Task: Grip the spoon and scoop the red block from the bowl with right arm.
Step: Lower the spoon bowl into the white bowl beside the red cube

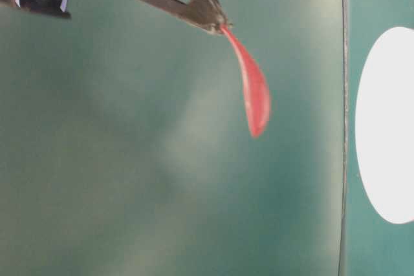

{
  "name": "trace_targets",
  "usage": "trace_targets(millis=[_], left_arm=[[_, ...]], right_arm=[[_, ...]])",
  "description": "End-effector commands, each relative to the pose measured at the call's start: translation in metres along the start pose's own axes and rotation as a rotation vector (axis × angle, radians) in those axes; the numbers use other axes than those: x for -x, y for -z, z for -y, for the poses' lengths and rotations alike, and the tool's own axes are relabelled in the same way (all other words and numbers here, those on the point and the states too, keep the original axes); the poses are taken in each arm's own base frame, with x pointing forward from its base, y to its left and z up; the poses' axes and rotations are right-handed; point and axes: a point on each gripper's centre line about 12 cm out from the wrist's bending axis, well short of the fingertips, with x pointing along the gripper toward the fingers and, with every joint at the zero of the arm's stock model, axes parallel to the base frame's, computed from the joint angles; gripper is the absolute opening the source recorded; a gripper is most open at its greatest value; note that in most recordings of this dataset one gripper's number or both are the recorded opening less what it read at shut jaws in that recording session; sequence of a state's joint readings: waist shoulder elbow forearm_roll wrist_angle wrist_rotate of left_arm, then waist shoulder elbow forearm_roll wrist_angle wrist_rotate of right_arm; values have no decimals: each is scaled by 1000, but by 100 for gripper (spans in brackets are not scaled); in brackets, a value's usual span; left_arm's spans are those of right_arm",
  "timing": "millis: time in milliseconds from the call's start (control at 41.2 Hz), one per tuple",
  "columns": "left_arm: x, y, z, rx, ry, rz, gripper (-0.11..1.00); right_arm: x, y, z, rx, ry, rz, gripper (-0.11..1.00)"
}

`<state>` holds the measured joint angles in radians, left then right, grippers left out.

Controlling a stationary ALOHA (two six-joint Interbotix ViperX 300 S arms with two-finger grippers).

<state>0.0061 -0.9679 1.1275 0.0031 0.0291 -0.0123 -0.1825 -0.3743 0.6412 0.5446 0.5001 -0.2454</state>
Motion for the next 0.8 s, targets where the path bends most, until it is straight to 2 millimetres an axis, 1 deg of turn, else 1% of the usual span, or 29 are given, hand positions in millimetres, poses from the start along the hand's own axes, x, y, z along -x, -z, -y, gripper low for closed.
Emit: trace_targets(millis=[0, 291, 485, 606, 776], left_arm=[[0, -14, -1, 1, -7, 37, 0], [0, -15, -6, 5, -30, 39, 0], [0, -15, -6, 5, -30, 39, 0], [0, -16, -6, 5, -30, 40, 0], [0, -16, -6, 5, -30, 40, 0]], right_arm=[[1, -16, -4, 22, -9, -13, 25], [-26, -26, 0, 79, 17, -191, 25], [-35, -30, 8, 72, 83, -279, 25], [-42, -25, 15, 58, 128, -322, 25], [-52, -17, 21, 54, 143, -359, 25]])
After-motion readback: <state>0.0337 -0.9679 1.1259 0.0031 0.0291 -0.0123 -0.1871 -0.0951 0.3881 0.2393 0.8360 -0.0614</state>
